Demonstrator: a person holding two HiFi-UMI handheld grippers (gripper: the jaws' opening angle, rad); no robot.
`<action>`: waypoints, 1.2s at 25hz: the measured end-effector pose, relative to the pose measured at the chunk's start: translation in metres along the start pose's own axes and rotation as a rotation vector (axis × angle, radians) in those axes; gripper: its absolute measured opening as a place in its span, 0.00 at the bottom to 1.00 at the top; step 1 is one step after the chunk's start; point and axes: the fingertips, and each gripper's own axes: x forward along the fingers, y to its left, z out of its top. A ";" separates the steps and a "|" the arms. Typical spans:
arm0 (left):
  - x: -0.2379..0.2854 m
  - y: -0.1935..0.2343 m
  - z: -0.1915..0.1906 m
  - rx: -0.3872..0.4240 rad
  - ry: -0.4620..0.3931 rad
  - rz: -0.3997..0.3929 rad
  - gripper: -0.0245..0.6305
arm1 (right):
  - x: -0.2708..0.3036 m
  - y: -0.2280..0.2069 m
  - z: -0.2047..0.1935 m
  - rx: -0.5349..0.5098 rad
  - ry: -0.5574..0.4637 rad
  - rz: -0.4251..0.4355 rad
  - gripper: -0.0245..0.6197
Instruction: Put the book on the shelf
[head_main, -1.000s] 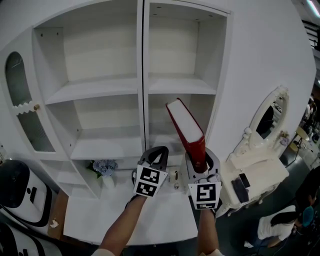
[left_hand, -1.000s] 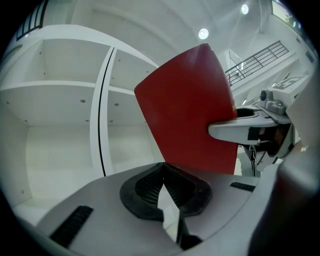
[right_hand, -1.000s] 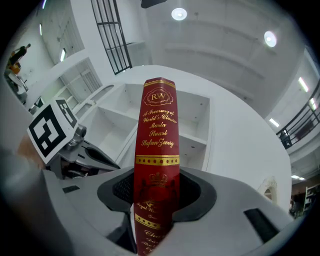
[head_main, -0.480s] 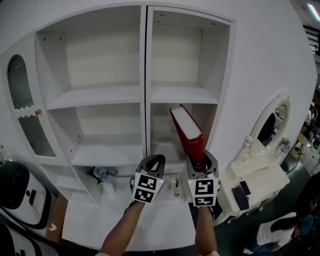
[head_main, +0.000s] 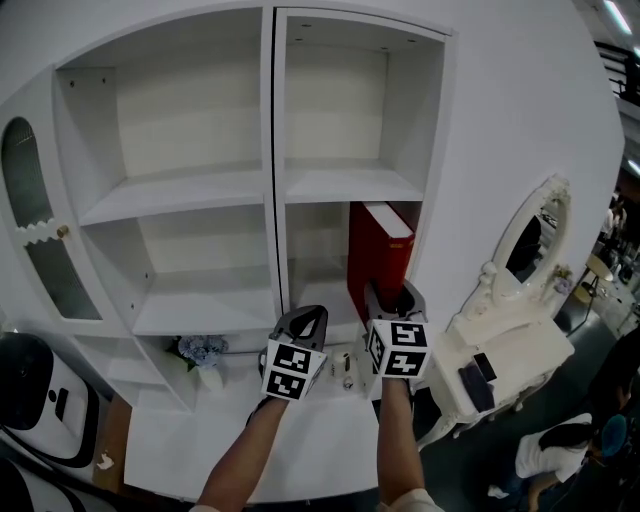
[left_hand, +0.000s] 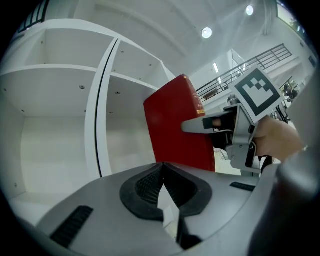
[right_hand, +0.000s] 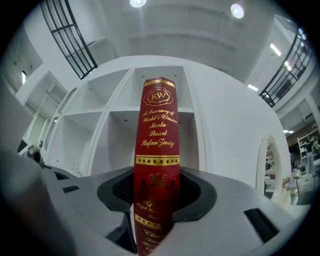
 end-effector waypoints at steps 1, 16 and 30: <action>0.004 -0.001 0.000 -0.004 0.000 -0.004 0.06 | 0.004 -0.001 -0.001 0.016 0.002 -0.001 0.36; 0.035 0.016 -0.001 -0.038 0.002 -0.007 0.06 | 0.071 -0.018 -0.011 0.094 0.012 -0.047 0.37; 0.049 0.016 -0.005 -0.078 -0.008 -0.031 0.06 | 0.131 -0.017 -0.016 0.080 -0.010 -0.080 0.37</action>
